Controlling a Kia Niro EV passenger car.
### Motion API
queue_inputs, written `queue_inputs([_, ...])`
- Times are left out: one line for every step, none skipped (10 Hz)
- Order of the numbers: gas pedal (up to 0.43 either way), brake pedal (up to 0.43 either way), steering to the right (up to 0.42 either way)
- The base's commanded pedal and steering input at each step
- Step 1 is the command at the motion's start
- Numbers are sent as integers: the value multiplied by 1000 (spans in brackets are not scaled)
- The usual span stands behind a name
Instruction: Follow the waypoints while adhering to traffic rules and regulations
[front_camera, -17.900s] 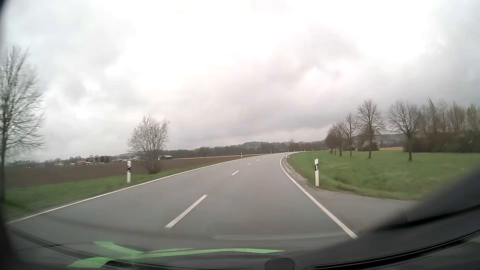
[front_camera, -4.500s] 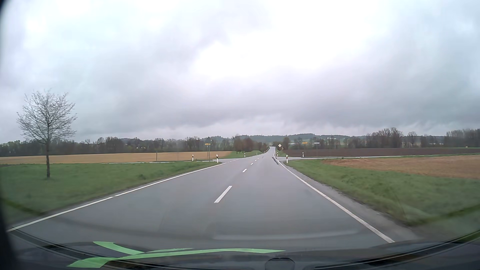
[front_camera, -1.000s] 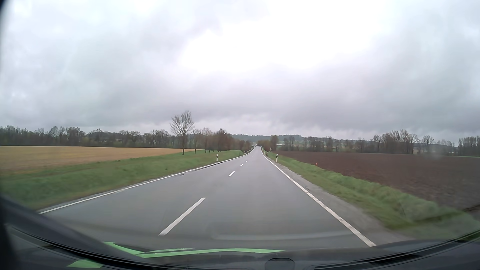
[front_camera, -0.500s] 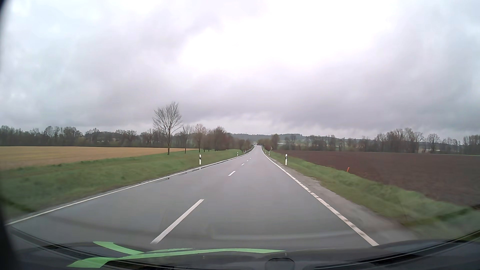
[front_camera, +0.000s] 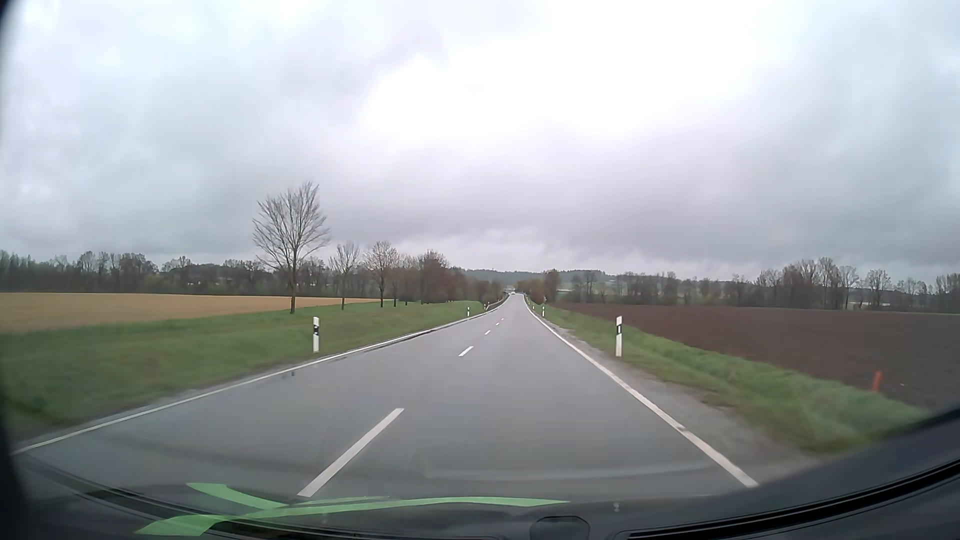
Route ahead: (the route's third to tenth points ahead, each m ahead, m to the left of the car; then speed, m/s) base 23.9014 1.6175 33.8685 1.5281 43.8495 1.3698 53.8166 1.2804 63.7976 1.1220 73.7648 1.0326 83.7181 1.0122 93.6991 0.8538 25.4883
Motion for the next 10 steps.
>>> queue_inputs([189,0,-1])
queue_inputs([189,0,-1])
queue_inputs([197,0,-1])
queue_inputs([209,0,-1])
queue_inputs([209,0,0])
queue_inputs([209,0,0])
queue_inputs([209,0,1])
queue_inputs([197,0,1])
queue_inputs([197,0,3])
queue_inputs([197,0,3])
